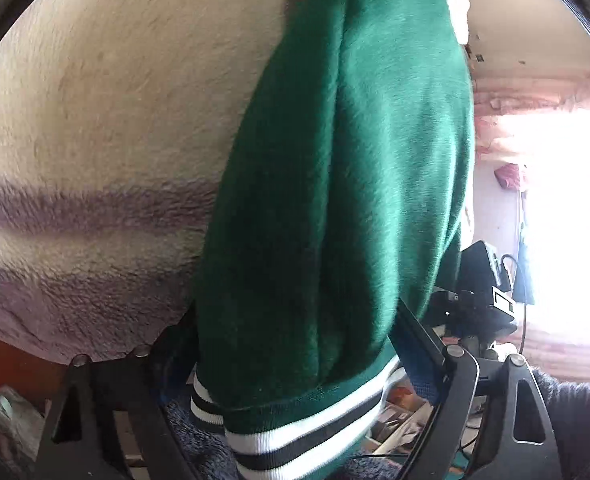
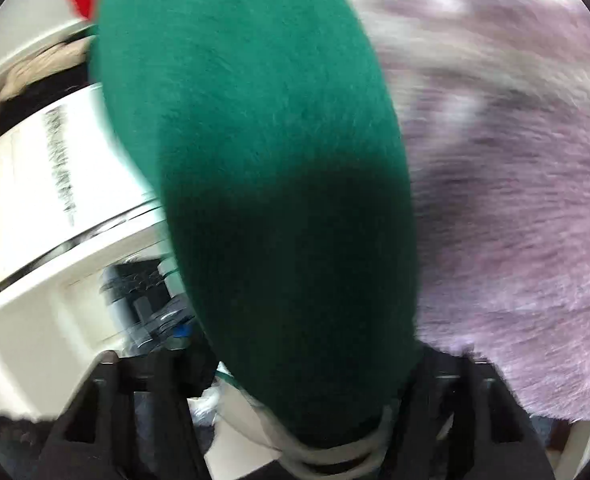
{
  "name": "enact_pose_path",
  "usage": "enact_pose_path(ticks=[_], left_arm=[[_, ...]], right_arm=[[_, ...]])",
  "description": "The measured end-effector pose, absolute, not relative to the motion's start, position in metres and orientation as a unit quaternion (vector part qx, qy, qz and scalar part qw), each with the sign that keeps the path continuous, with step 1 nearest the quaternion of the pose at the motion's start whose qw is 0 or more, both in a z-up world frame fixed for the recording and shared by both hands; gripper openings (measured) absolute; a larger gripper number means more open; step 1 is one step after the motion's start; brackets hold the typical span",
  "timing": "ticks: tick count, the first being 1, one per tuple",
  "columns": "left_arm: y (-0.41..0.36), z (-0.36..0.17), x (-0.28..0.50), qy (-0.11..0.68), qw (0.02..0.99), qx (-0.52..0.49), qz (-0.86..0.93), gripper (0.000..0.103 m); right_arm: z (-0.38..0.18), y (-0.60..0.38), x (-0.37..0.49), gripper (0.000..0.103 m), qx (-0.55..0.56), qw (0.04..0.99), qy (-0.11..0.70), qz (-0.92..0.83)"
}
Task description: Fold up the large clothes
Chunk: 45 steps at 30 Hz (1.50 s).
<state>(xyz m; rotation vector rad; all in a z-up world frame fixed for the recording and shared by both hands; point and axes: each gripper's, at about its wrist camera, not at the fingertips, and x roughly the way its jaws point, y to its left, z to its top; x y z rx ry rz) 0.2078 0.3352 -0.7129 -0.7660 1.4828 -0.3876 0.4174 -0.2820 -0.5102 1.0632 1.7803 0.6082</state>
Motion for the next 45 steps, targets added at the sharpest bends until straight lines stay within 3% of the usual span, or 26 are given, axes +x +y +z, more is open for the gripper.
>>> enact_pose_path(ticks=[3,4,6,8,14,21,29,36,40,43,45], left_arm=[[0.314,-0.706,0.209,0.655,0.664,-0.32,-0.168,0.086],[0.31,-0.7,0.21,0.651,0.675,-0.306,-0.167,0.077],[0.306,-0.697,0.205,0.648,0.684,-0.294,-0.163,0.065],[0.304,-0.692,0.203,0.646,0.684,-0.301,-0.156,0.048],[0.318,-0.675,0.188,0.637,0.685,-0.324,-0.14,0.028],[0.34,-0.604,0.199,0.602,0.688,-0.38,-0.138,0.025],[0.367,-0.561,0.274,0.568,0.68,-0.442,-0.139,0.025],[0.358,-0.564,0.407,0.551,0.701,-0.433,-0.132,0.025],[0.347,-0.602,0.495,0.574,0.683,-0.436,-0.115,0.028],[0.348,-0.651,0.55,0.592,0.621,-0.498,-0.125,0.039],[0.356,-0.672,0.565,0.593,0.581,-0.541,-0.135,0.049]], right_arm=[[-0.509,-0.281,0.414,0.067,0.452,0.457,0.725,0.247],[-0.501,-0.276,0.413,0.065,0.441,0.464,0.725,0.253],[-0.492,-0.273,0.406,0.044,0.444,0.468,0.72,0.255],[-0.483,-0.28,0.399,0.038,0.462,0.47,0.713,0.239],[-0.452,-0.285,0.375,0.028,0.48,0.478,0.7,0.224],[-0.379,-0.324,0.377,0.025,0.497,0.485,0.677,0.243],[-0.316,-0.33,0.464,0.025,0.551,0.47,0.637,0.264],[-0.305,-0.344,0.569,0.025,0.587,0.46,0.613,0.261],[-0.326,-0.345,0.647,0.025,0.605,0.451,0.611,0.239],[-0.358,-0.342,0.722,0.036,0.613,0.424,0.634,0.205],[-0.377,-0.343,0.768,0.057,0.611,0.403,0.652,0.197]])
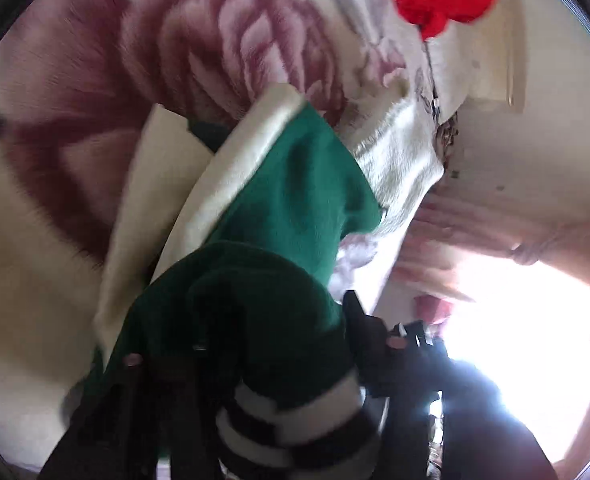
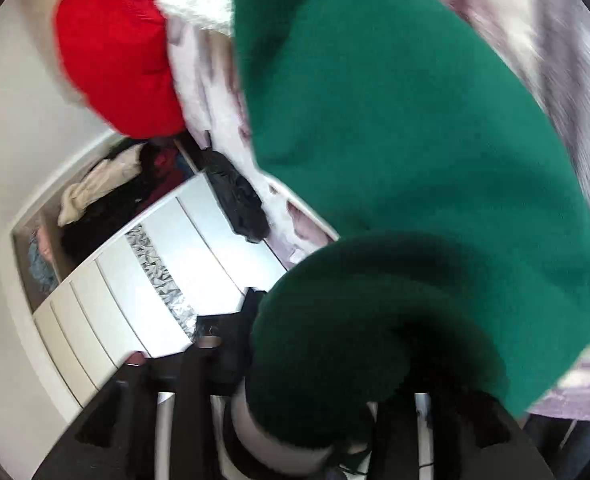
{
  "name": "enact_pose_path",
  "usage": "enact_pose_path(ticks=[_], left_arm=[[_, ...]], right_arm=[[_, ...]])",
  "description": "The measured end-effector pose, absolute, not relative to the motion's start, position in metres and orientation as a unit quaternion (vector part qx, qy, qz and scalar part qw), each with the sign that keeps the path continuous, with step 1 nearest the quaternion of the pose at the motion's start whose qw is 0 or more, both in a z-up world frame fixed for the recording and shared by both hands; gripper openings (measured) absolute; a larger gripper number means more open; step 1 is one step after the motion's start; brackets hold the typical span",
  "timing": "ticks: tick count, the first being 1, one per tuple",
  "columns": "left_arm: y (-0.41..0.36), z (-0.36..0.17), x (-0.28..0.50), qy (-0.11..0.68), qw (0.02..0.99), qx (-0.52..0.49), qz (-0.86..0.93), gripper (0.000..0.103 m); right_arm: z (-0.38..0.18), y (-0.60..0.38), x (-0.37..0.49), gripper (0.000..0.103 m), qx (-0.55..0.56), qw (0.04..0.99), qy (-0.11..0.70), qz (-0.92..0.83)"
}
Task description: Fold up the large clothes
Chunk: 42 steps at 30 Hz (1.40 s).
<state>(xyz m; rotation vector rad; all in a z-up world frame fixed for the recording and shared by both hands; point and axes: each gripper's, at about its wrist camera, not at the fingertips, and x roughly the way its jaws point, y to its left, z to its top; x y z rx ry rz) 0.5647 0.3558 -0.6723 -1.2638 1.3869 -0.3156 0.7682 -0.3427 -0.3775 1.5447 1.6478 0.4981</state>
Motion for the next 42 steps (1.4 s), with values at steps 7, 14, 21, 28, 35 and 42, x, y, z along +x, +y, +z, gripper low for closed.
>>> enact_pose_path(ticks=[7,14,21,28,35,42], left_arm=[[0.414,-0.678,0.539,0.472,0.541,-0.68,-0.149,0.071],[0.422,-0.619,0.504,0.477,0.732,-0.48,-0.075,0.075],[0.325,-0.652,0.566,0.578,0.762,-0.262,-0.13,0.074],[0.329,-0.617,0.572,0.547,0.787,-0.257,-0.129,0.012],[0.37,-0.714,0.606,0.592,0.703,-0.386,-0.08,0.013],[0.392,-0.692,0.579,0.561,0.677,-0.458,-0.127,0.063]], right_arm=[[-0.378,-0.371,0.833,0.084,0.615,0.407,0.632,0.237],[-0.34,-0.409,0.861,0.086,0.421,0.583,0.652,0.242],[-0.372,-0.355,0.856,0.068,0.237,0.622,0.689,0.288],[-0.336,-0.374,0.858,0.016,0.248,0.678,0.642,0.259],[-0.346,-0.398,0.881,0.015,0.257,0.698,0.635,0.211],[-0.386,-0.396,0.91,0.098,0.216,0.658,0.693,0.201]])
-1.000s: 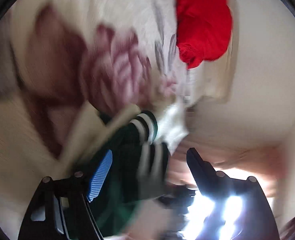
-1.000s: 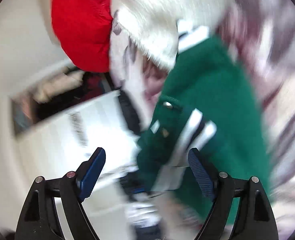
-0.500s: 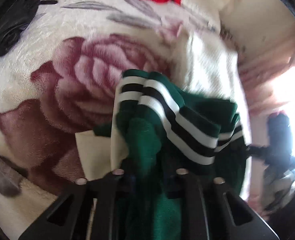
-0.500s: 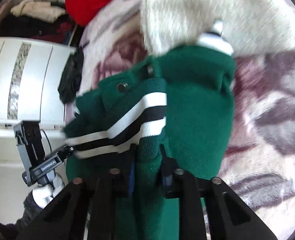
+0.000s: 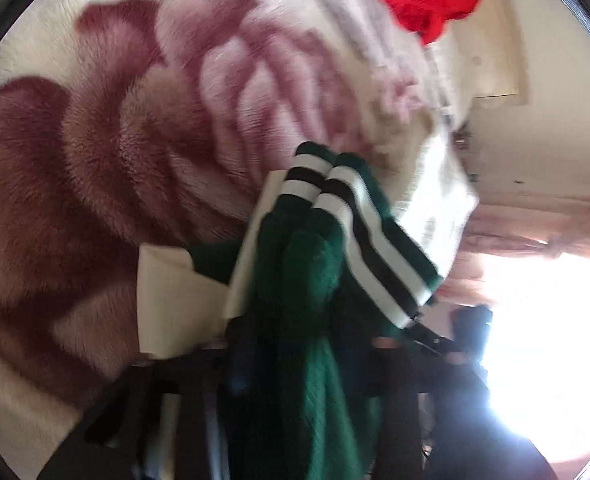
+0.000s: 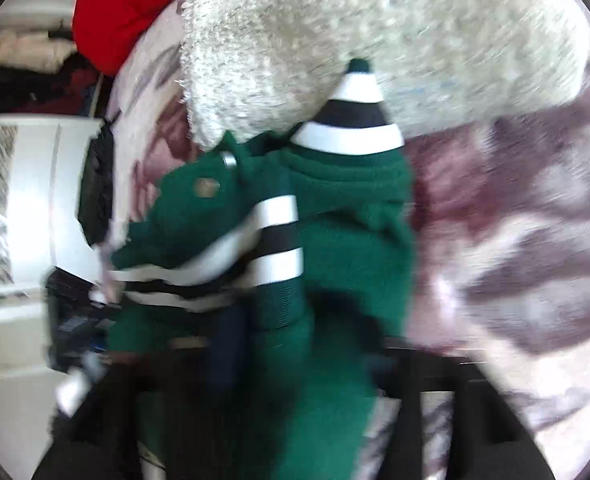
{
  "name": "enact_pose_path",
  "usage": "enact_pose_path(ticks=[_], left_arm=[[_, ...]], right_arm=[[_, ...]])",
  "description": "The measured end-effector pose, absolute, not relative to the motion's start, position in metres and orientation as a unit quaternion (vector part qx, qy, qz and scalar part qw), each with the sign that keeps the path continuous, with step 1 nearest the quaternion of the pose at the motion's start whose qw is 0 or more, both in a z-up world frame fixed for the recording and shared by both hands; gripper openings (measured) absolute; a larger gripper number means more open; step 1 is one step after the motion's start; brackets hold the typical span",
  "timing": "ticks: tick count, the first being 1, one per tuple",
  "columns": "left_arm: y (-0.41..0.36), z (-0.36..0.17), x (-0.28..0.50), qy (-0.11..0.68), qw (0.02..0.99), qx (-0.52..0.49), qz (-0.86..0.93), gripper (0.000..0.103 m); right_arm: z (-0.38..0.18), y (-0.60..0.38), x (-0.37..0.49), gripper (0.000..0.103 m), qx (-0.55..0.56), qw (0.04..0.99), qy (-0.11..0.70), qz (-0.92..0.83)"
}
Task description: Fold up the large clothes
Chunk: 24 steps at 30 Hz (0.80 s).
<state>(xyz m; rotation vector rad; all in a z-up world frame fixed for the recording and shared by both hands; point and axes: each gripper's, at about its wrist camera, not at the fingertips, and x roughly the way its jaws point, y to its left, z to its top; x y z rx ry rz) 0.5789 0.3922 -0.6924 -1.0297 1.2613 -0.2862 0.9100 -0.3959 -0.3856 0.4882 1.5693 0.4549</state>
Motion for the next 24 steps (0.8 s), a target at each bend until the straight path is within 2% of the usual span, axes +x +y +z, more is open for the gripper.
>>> enact_pose_path(ticks=[1,4,8,18,19,20,21,24], left_arm=[[0.392,-0.684,0.569,0.551,0.683,-0.461,-0.131,0.08],[0.402,-0.659,0.524,0.495,0.704,-0.491,-0.135,0.08],[0.408,-0.647,0.461,0.422,0.704,-0.561,-0.107,0.08],[0.38,-0.652,0.315,0.35,0.677,-0.648,0.017,0.08],[0.375,-0.655,0.307,0.359,0.678,-0.64,0.027,0.08],[0.365,-0.663,0.301,0.377,0.678,-0.63,0.027,0.08],[0.354,-0.67,0.305,0.39,0.677,-0.624,0.027,0.08],[0.325,-0.705,0.319,0.421,0.665,-0.617,0.012,0.08]], right_arm=[[-0.385,-0.405,0.906,0.102,0.215,0.661,0.688,0.209],[-0.416,-0.423,0.895,0.103,0.238,0.62,0.708,0.241],[-0.48,-0.428,0.893,0.103,0.36,0.535,0.709,0.287],[-0.495,-0.43,0.904,0.103,0.384,0.507,0.694,0.338],[-0.492,-0.433,0.903,0.101,0.384,0.511,0.692,0.335],[-0.49,-0.434,0.902,0.092,0.382,0.519,0.687,0.336],[-0.488,-0.433,0.904,0.074,0.383,0.524,0.683,0.333],[-0.482,-0.447,0.893,0.056,0.409,0.541,0.669,0.303]])
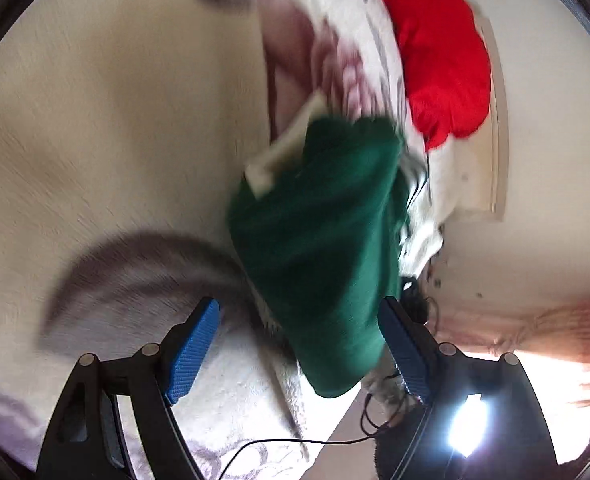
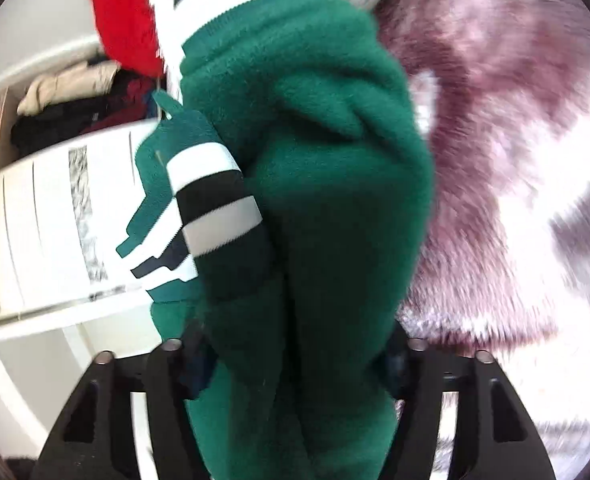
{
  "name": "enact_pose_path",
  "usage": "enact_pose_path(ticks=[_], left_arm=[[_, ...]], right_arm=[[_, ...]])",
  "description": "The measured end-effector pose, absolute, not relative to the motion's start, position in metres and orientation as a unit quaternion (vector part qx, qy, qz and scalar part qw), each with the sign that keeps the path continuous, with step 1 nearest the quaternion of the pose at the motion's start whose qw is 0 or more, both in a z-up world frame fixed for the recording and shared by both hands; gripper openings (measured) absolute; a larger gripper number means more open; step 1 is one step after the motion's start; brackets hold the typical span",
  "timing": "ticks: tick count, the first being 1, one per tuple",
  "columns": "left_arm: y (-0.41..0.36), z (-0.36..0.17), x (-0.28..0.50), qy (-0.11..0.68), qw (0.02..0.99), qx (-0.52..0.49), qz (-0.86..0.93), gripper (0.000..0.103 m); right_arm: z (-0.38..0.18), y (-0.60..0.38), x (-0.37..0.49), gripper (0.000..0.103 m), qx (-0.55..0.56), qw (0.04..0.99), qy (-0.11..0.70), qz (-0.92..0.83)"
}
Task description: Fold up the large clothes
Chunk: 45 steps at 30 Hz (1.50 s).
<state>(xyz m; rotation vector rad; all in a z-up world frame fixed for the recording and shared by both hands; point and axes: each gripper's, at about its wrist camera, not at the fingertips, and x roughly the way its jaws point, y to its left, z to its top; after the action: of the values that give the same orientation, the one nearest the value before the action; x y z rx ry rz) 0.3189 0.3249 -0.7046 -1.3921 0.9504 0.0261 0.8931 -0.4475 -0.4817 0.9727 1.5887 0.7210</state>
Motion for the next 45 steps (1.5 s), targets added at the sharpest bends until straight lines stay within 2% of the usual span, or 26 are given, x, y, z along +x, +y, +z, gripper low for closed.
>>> enact_pose_path(ticks=[5,6,8,11,15,16,19,20,22,24,26,30,32,37,39,40,43,44,45], left_arm=[[0.314,-0.735,0.374,0.387,0.668,-0.635,-0.032,0.078],[0.317,-0.728,0.386,0.38,0.678,-0.629,-0.031,0.071],[0.325,-0.714,0.397,0.371,0.687,-0.623,-0.042,0.046],[0.353,-0.682,0.41,0.374,0.699,-0.606,-0.059,0.044],[0.402,-0.649,0.433,0.403,0.717,-0.563,-0.08,0.043],[0.416,-0.652,0.439,0.426,0.717,-0.546,-0.084,0.046],[0.435,-0.682,0.433,0.477,0.706,-0.52,-0.054,0.067],[0.442,-0.698,0.425,0.489,0.689,-0.532,-0.049,0.069],[0.449,-0.712,0.41,0.487,0.668,-0.561,-0.047,0.076],[0.45,-0.705,0.393,0.461,0.673,-0.576,-0.052,0.077],[0.447,-0.69,0.379,0.448,0.687,-0.57,-0.048,0.077],[0.444,-0.652,0.344,0.458,0.734,-0.501,0.019,0.077],[0.441,-0.644,0.322,0.499,0.758,-0.412,0.082,0.077],[0.441,-0.723,0.282,0.598,0.72,-0.33,0.124,0.077],[0.437,-0.737,0.282,0.594,0.739,-0.3,0.109,0.084],[0.429,-0.739,0.288,0.587,0.753,-0.283,0.09,0.103],[0.424,-0.741,0.3,0.596,0.752,-0.263,0.096,0.103],[0.425,-0.741,0.302,0.593,0.754,-0.264,0.097,0.103],[0.424,-0.741,0.305,0.588,0.758,-0.265,0.097,0.103]], right_arm=[[-0.486,-0.473,0.875,0.046,0.463,0.547,0.644,0.267],[-0.486,-0.477,0.87,0.044,0.47,0.545,0.642,0.264],[-0.484,-0.485,0.86,0.042,0.477,0.549,0.638,0.255],[-0.476,-0.492,0.826,0.037,0.514,0.534,0.625,0.244],[-0.45,-0.484,0.73,0.037,0.562,0.493,0.621,0.235],[-0.449,-0.473,0.698,0.037,0.578,0.472,0.624,0.23],[-0.456,-0.432,0.619,0.037,0.591,0.421,0.653,0.218],[-0.465,-0.422,0.601,0.038,0.589,0.41,0.666,0.204],[-0.479,-0.41,0.586,0.047,0.569,0.411,0.689,0.181],[-0.488,-0.415,0.583,0.07,0.541,0.406,0.718,0.164],[-0.476,-0.432,0.585,0.08,0.505,0.417,0.74,0.152],[-0.428,-0.472,0.588,0.08,0.422,0.463,0.766,0.145],[-0.398,-0.488,0.597,0.08,0.386,0.486,0.772,0.137],[-0.334,-0.454,0.661,0.08,0.312,0.565,0.745,0.168],[-0.323,-0.416,0.699,0.08,0.268,0.606,0.726,0.184],[-0.323,-0.402,0.712,0.08,0.247,0.621,0.717,0.195],[-0.327,-0.363,0.748,0.08,0.213,0.65,0.698,0.212],[-0.34,-0.349,0.756,0.077,0.208,0.636,0.711,0.216],[-0.351,-0.335,0.758,0.041,0.211,0.614,0.724,0.234]])
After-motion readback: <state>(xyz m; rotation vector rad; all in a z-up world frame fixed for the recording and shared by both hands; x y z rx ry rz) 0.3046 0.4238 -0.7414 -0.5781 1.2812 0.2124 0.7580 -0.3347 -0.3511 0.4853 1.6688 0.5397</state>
